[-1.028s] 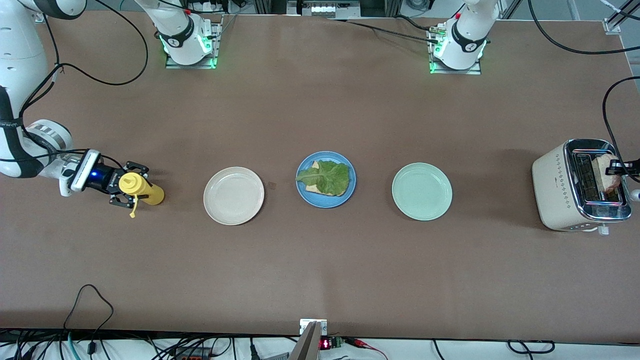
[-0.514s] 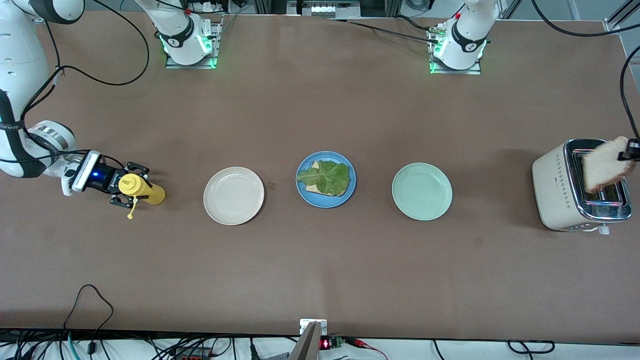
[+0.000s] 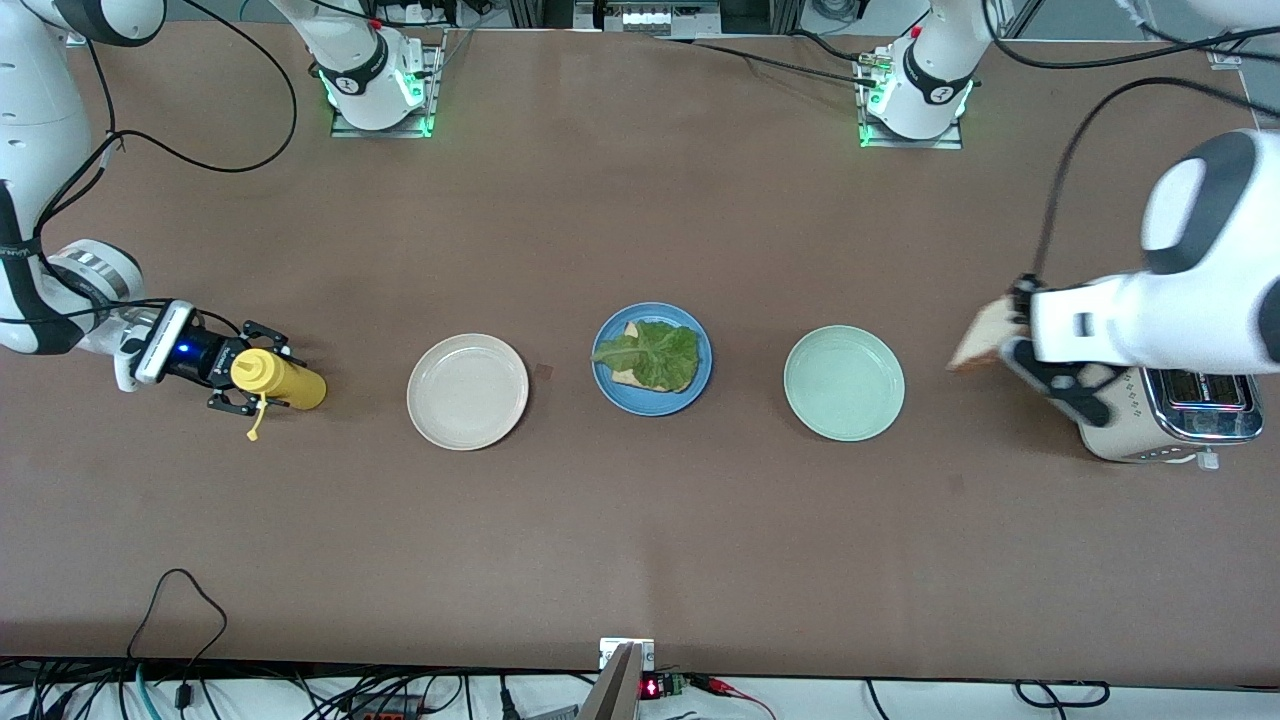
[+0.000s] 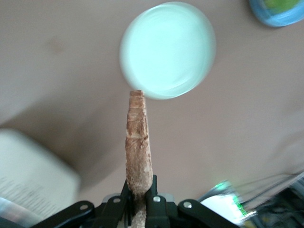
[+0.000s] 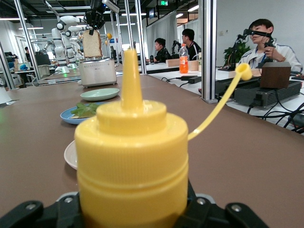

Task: Make sandwich in blue plate with both arms
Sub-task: 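Carry the bread slice over the blue plate with the left gripper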

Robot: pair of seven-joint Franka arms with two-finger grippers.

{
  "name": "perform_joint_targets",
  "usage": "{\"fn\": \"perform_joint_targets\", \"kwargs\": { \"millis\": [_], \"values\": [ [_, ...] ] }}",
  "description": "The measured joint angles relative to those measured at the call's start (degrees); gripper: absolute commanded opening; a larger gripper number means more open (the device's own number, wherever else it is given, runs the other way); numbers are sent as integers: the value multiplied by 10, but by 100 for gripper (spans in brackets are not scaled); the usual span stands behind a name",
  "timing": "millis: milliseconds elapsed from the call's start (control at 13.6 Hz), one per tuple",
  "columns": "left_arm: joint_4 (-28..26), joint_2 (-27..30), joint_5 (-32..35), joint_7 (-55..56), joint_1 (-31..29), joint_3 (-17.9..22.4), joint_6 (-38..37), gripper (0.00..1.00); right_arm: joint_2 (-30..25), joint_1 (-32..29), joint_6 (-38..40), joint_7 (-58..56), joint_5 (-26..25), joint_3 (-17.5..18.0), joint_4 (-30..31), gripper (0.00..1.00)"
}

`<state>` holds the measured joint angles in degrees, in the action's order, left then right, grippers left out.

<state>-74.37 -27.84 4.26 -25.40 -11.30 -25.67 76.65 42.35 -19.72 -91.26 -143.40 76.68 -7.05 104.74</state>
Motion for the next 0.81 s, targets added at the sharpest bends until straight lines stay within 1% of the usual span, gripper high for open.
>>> {"fn": "perform_joint_targets", "kwargs": {
  "millis": [147, 294, 441, 587, 734, 808],
  "values": [
    [-3, -35, -99, 21, 22, 0, 20, 1, -22, -6, 0, 33, -34, 0, -8, 100],
    [-5, -77, -208, 25, 30, 1, 64, 0, -41, -17, -5, 45, -68, 0, -11, 100],
    [-6, -121, -307, 24, 37, 1, 109, 0, -49, -37, -30, 47, -111, -1, -12, 100],
    [-11, -159, -389, 23, 59, 0, 185, 0, -59, -59, -57, 47, -157, -1, -15, 100],
    [-41, -176, -479, 23, 92, 0, 290, 0, -77, -69, -90, 67, -205, -1, -20, 100],
    [-60, -178, -515, 19, 108, 0, 332, 0, -90, -69, -104, 94, -238, 0, -28, 100]
  ]
}}
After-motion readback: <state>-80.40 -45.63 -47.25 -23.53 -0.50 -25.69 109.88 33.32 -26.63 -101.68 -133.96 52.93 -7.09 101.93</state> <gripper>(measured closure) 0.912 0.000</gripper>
